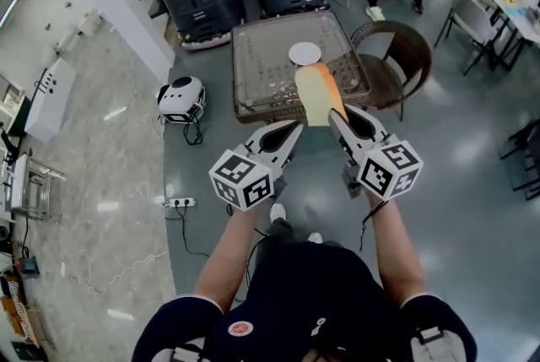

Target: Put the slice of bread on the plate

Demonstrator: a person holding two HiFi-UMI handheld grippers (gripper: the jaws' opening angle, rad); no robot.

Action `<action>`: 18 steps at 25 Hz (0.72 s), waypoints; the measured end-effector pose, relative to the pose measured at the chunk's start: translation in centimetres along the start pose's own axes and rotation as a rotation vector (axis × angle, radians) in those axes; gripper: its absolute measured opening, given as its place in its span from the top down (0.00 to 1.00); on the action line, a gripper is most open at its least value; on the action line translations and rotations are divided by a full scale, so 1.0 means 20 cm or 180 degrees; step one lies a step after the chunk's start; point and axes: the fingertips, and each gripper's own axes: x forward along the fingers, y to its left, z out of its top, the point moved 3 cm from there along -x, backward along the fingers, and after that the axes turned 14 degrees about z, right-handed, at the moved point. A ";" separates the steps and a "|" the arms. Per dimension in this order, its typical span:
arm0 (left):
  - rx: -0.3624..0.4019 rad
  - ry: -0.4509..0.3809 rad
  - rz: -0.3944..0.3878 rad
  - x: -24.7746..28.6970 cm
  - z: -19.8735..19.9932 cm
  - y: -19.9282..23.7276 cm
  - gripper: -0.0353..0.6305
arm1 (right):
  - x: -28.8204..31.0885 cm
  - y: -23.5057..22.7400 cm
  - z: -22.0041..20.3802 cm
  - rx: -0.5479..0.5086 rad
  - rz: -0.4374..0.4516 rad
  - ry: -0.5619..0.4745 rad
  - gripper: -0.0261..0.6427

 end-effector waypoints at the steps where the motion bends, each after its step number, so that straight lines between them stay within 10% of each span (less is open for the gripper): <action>1: -0.0007 0.0004 0.0003 0.01 0.00 0.00 0.94 | 0.00 0.00 0.00 0.0005 0.0005 0.0006 0.83; 18: -0.0056 0.0030 -0.0014 0.17 -0.02 0.09 0.94 | 0.06 -0.17 0.01 0.0037 0.0006 0.0024 0.83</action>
